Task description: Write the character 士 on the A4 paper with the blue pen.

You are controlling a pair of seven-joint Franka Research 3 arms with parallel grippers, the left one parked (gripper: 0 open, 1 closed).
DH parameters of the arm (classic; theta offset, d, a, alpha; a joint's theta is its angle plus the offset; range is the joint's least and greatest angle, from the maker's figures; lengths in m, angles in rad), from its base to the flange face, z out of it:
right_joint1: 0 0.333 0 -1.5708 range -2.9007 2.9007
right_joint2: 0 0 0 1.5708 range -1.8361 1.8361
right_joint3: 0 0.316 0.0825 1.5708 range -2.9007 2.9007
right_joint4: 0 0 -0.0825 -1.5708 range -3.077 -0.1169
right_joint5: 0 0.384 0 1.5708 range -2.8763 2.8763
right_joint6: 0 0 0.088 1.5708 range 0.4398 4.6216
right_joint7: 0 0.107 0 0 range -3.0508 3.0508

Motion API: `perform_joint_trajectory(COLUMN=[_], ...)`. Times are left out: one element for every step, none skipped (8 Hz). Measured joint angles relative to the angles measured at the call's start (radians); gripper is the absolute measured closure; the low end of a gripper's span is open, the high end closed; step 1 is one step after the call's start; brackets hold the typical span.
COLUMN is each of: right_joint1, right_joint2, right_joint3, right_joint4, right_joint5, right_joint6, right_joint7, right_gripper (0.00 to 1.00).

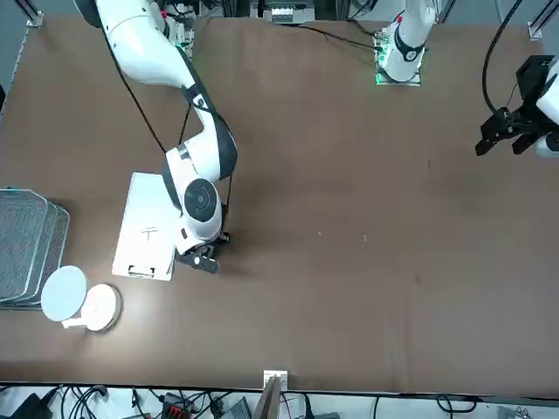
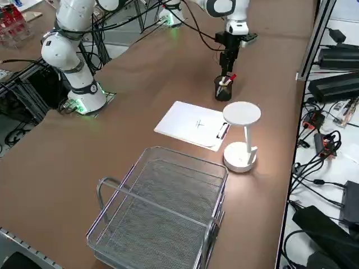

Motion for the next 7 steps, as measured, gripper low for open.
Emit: perform_joint_trajectory(right_joint1=[0.0,0.0,0.0,0.0,0.0,0.0,0.0], right_joint2=[0.0,0.0,0.002,0.003,0.004,0.004,0.004], right_joint3=[0.002,0.004,0.005,0.005,0.005,0.005,0.005], right_joint4=[-0.001,-0.002,-0.002,-0.003,-0.003,-0.003,-0.003], right_joint5=[0.0,-0.001,-0.002,-0.004,-0.005,-0.007,-0.014], right_joint6=[0.0,0.0,0.0,0.0,0.0,0.0,0.0], right_joint7=[0.0,0.001,0.001,0.001,0.001,0.001,0.001], right_gripper=[0.37,0.43,0.46,0.49,0.52,0.53,0.58])
